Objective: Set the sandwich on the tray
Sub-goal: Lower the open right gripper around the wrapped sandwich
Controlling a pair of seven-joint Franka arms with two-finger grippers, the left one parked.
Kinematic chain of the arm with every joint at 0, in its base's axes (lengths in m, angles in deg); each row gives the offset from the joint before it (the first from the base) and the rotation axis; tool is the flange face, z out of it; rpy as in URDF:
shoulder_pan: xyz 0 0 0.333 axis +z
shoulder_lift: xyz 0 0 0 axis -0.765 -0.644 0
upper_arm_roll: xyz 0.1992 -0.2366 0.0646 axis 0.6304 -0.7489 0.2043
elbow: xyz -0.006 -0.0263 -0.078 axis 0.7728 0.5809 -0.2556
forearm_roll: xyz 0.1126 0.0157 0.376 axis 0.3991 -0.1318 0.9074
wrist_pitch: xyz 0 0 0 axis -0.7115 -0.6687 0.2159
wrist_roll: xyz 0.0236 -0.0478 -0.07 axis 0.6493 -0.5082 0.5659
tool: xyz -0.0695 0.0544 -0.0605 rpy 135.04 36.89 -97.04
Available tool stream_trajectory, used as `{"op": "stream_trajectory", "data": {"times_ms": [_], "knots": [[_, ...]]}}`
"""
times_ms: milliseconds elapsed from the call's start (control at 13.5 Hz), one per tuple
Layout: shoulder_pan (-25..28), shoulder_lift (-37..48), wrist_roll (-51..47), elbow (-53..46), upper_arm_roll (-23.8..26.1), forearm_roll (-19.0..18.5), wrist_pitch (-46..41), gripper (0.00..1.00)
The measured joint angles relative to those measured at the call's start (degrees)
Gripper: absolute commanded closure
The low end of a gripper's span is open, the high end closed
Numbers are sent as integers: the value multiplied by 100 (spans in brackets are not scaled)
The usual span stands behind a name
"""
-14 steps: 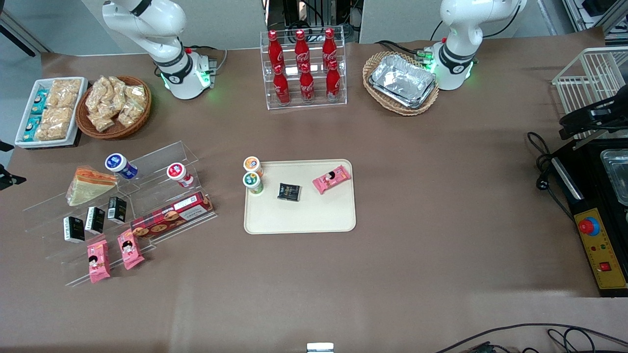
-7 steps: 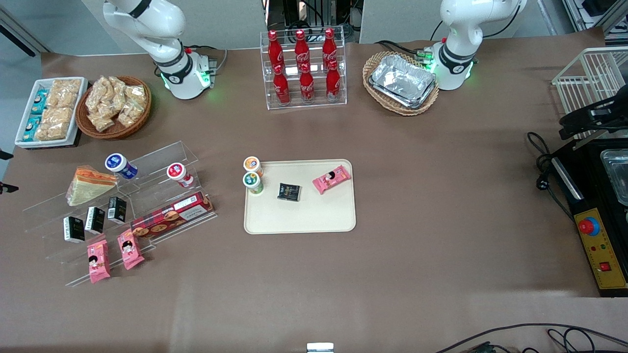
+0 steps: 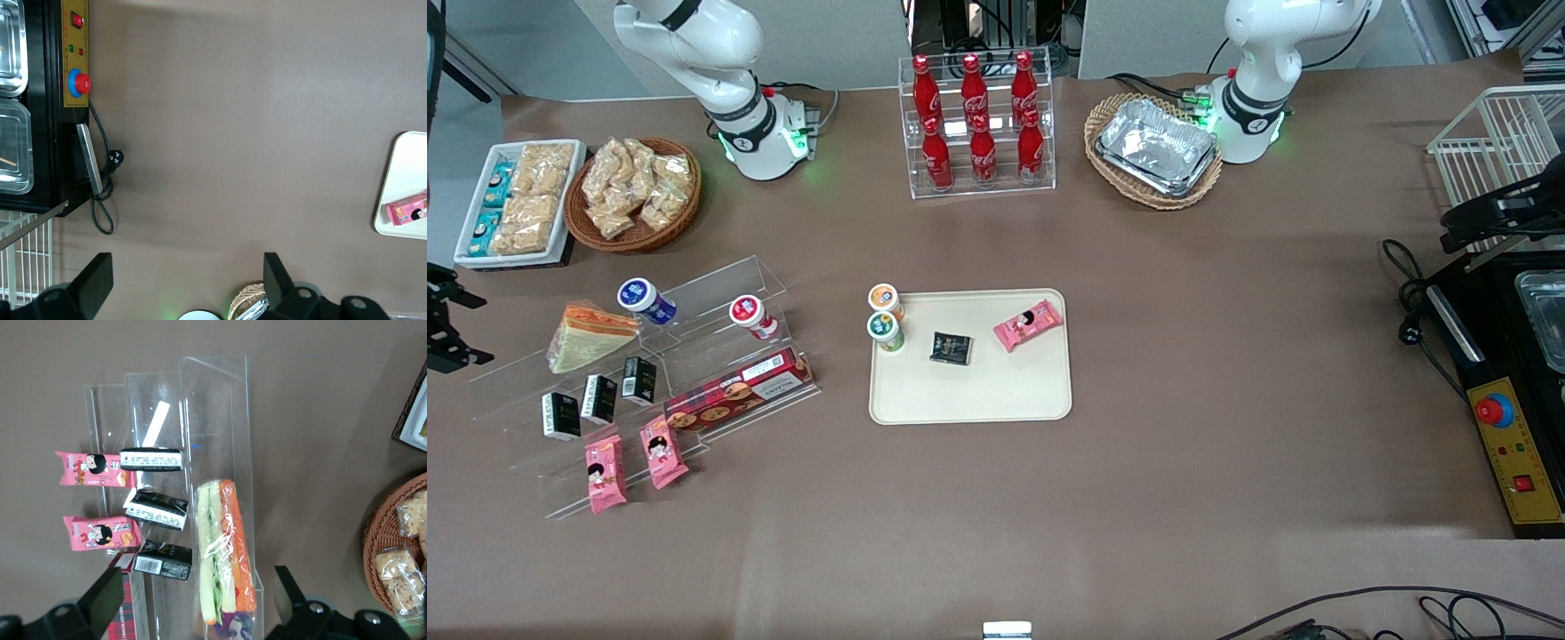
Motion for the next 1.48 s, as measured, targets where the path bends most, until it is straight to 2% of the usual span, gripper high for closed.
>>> {"op": "stream_trajectory", "data": {"times_ms": [443,1034,1478], "knots": [[110,428,-100,1187,2,1,1128,0],[142,640,-224,2016,3,1,1796,0],[208,653,-338,2193,13,1,2049,0]]}}
